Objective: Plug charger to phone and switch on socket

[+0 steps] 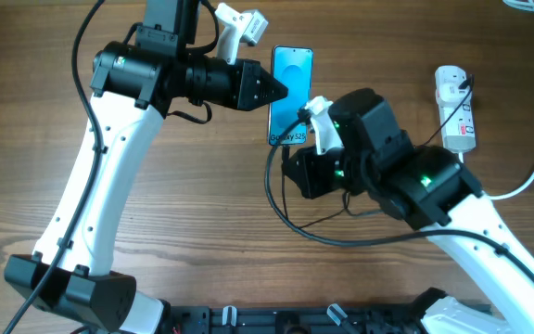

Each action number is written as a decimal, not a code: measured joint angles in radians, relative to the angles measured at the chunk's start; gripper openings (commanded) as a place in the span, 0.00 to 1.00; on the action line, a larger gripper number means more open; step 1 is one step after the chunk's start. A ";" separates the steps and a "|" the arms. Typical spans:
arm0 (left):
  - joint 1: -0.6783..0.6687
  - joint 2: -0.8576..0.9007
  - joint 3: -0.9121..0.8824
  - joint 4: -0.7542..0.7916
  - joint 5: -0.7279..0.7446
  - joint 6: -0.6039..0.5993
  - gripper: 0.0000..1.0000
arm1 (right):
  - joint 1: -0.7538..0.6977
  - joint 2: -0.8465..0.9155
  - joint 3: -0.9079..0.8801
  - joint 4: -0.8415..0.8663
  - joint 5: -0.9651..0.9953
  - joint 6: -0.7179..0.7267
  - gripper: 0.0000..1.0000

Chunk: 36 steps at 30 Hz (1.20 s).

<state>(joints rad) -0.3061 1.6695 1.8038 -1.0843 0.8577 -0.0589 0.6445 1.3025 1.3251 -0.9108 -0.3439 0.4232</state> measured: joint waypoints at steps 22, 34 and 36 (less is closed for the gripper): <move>0.008 0.000 0.000 0.003 -0.023 -0.007 0.04 | 0.000 0.022 -0.001 0.038 -0.004 0.025 0.04; 0.008 0.000 0.000 0.006 -0.031 -0.007 0.04 | 0.004 0.022 -0.001 0.042 0.027 0.024 0.04; 0.008 0.000 0.000 0.004 -0.034 -0.007 0.04 | 0.006 0.022 -0.001 0.042 0.031 0.024 0.04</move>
<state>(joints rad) -0.2981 1.6695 1.8042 -1.0805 0.8234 -0.0662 0.6506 1.3247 1.3243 -0.8688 -0.3134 0.4477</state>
